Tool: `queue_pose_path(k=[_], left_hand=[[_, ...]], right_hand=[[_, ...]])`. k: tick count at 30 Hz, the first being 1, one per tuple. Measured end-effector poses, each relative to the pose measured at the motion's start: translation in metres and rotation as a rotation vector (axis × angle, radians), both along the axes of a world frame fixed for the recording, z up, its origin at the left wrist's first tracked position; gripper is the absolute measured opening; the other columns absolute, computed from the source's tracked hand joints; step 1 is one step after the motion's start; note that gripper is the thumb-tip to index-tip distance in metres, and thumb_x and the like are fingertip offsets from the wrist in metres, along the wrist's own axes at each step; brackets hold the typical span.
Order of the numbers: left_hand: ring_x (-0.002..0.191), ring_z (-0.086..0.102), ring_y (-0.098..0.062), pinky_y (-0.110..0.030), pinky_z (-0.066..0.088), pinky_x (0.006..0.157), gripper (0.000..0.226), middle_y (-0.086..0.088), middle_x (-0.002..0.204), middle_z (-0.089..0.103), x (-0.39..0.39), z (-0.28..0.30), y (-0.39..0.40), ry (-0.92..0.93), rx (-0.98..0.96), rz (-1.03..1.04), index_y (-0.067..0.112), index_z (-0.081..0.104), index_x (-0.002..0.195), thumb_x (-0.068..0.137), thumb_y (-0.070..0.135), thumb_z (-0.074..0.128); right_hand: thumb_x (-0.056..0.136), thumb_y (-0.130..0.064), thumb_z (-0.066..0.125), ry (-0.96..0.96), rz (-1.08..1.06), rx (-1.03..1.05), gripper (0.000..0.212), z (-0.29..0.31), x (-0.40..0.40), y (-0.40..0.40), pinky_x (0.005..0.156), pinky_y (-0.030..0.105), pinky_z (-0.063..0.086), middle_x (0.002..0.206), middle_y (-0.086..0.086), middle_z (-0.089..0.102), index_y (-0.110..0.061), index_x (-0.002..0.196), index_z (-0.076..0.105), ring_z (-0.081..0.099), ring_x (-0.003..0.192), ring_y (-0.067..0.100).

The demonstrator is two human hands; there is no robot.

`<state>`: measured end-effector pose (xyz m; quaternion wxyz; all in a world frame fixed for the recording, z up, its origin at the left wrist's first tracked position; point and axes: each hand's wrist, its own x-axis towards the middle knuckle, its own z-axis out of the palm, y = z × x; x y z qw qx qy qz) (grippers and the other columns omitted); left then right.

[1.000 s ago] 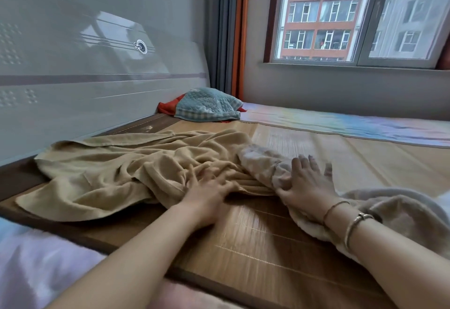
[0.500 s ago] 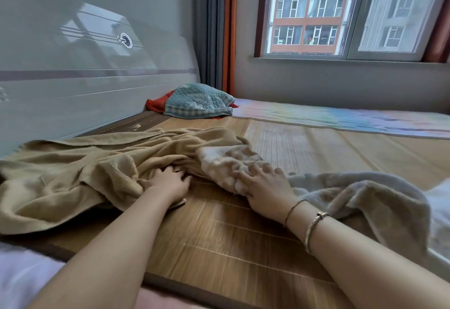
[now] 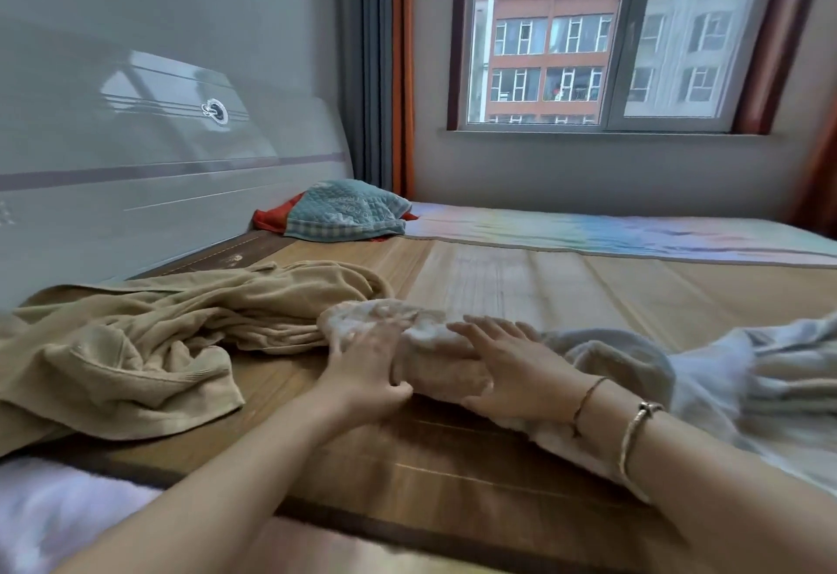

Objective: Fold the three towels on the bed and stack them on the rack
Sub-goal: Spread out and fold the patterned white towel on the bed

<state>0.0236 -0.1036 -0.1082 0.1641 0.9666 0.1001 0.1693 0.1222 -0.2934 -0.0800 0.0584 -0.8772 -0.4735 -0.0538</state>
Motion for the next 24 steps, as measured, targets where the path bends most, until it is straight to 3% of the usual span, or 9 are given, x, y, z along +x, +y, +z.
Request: queue_pose_path(k=[2,4,7,9,11,14,19,21,24], left_hand=[[0.142,0.016,-0.013,-0.06,0.005,0.115,0.073,0.016,0.149,0.029,0.004,0.003,-0.044,0.034,-0.034,-0.163,0.042,0.027,0.141,0.077,0.042,0.063],[0.145,0.007,-0.018,-0.064,-0.002,0.113,0.074,0.016,0.155,0.02,0.014,0.002,-0.077,0.146,0.01,-0.195,0.043,0.025,0.143,0.079,0.049,0.063],[0.147,0.002,-0.027,-0.068,-0.005,0.108,0.05,0.008,0.157,0.016,0.031,-0.002,-0.104,0.209,0.137,-0.1,0.034,0.041,0.135,0.089,0.039,0.057],[0.142,0.021,-0.026,-0.071,0.001,0.109,0.019,0.001,0.144,0.039,0.036,0.001,-0.111,0.099,0.115,-0.023,0.031,0.049,0.105,0.091,0.019,0.049],[0.123,0.047,-0.025,-0.063,0.014,0.112,0.021,-0.001,0.115,0.059,0.031,0.015,-0.112,0.0,-0.019,0.001,0.031,0.041,0.09,0.089,0.011,0.044],[0.096,0.056,-0.029,-0.056,0.029,0.106,0.018,-0.003,0.092,0.059,0.02,0.047,-0.101,-0.082,-0.045,0.056,0.029,0.03,0.098,0.09,0.016,0.04],[0.092,0.057,-0.033,-0.047,0.047,0.082,0.016,-0.011,0.092,0.055,-0.014,0.092,-0.094,-0.288,-0.199,-0.055,0.016,0.032,0.103,0.093,0.023,0.043],[0.089,0.055,-0.027,-0.04,0.044,0.074,0.038,-0.009,0.095,0.053,-0.031,0.103,-0.092,-0.29,-0.145,-0.117,0.019,0.029,0.103,0.086,0.032,0.061],[0.086,0.056,-0.024,-0.032,0.037,0.067,0.05,-0.005,0.096,0.051,-0.055,0.119,-0.082,-0.258,-0.02,-0.108,0.022,0.027,0.104,0.08,0.033,0.069]], right_hand=[[0.079,-0.056,0.058,-0.043,-0.137,-0.128,0.084,0.008,-0.002,-0.034,0.119,0.048,0.002,0.158,-0.004,0.014,-0.035,0.148,0.014,0.007,0.147,0.021],[0.082,-0.048,0.057,-0.096,-0.261,-0.146,0.074,0.013,-0.004,-0.061,0.118,0.051,0.004,0.152,0.001,0.026,-0.028,0.144,0.023,0.014,0.145,0.024],[0.083,-0.041,0.056,-0.096,-0.478,-0.051,0.053,0.017,-0.005,-0.091,0.106,0.049,0.03,0.131,0.004,0.046,-0.021,0.129,0.037,0.041,0.127,0.028],[0.083,-0.038,0.058,0.024,-0.499,0.045,0.048,0.018,-0.006,-0.105,0.091,0.04,0.045,0.118,0.008,0.049,-0.016,0.121,0.039,0.053,0.113,0.031],[0.085,-0.027,0.058,0.063,-0.467,0.104,0.043,0.021,-0.006,-0.117,0.075,0.031,0.043,0.113,0.012,0.05,-0.01,0.118,0.039,0.057,0.106,0.032],[0.083,-0.014,0.057,0.067,-0.449,0.146,0.048,0.027,-0.013,-0.129,0.067,0.03,0.037,0.115,0.015,0.049,-0.008,0.123,0.033,0.058,0.1,0.035],[0.085,-0.018,0.051,0.067,-0.462,0.206,0.034,0.047,-0.038,-0.127,0.066,0.032,0.038,0.107,0.01,0.058,-0.012,0.115,0.037,0.059,0.097,0.031],[0.088,-0.02,0.047,0.039,-0.418,0.377,0.008,0.06,-0.048,-0.126,0.066,0.031,0.036,0.099,0.01,0.061,-0.014,0.093,0.044,0.058,0.091,0.031],[0.089,-0.015,0.045,0.027,-0.309,0.697,0.007,0.083,-0.057,-0.126,0.066,0.034,0.037,0.091,0.014,0.064,-0.011,0.084,0.048,0.057,0.087,0.033]])
